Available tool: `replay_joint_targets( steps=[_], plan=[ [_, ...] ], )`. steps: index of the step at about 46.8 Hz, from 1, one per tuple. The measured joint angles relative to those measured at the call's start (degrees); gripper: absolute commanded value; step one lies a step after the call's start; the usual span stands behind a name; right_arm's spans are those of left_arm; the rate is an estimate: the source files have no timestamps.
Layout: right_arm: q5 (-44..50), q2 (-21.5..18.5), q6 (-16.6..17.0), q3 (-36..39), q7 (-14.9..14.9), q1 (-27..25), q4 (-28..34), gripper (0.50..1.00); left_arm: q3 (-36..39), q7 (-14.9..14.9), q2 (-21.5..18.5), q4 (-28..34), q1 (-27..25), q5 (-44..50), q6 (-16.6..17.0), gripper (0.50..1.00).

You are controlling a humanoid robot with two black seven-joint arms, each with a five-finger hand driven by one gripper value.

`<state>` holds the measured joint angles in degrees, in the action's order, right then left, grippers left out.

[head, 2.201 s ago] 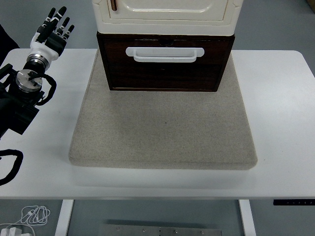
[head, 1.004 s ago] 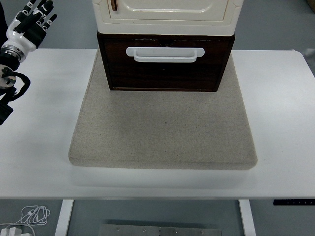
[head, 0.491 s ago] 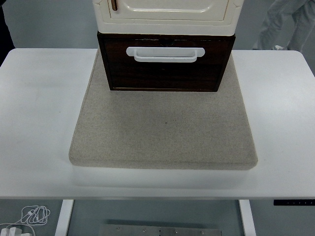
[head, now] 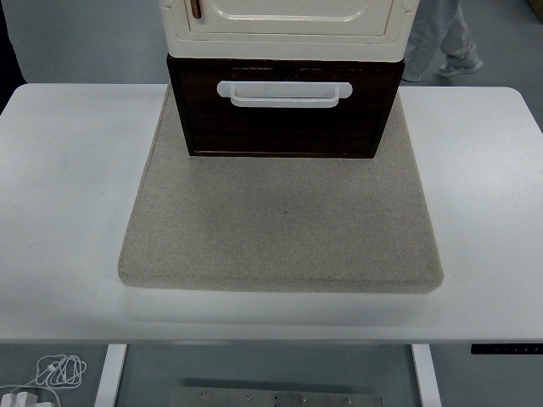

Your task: Open the drawer under the combination cabinet

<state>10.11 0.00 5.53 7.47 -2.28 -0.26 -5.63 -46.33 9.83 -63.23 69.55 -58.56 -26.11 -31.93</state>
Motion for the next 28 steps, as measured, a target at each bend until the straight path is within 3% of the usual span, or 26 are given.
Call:
replay_joint_targets(
  steps=[5, 12, 22, 28],
  plan=[
    [0.0, 0.0, 0.0, 0.0, 0.0, 0.0, 0.0, 0.926, 0.0, -0.1, -3.4, 5.9, -0.6, -0.6, -0.8, 1.000],
    [0.0, 0.0, 0.0, 0.0, 0.0, 0.0, 0.0, 0.926, 0.0, -0.4, -4.4, 10.1, -4.2, -4.0, -1.8, 1.000],
    [0.0, 0.0, 0.0, 0.0, 0.0, 0.0, 0.0, 0.926, 0.2, -1.8, -2.4, 11.7, -9.6, -13.3, -3.1, 1.000],
    [0.0, 0.0, 0.0, 0.0, 0.0, 0.0, 0.0, 0.926, 1.6, -6.0, 2.2, 11.8, -13.3, -15.4, -3.1, 1.000]
  ],
)
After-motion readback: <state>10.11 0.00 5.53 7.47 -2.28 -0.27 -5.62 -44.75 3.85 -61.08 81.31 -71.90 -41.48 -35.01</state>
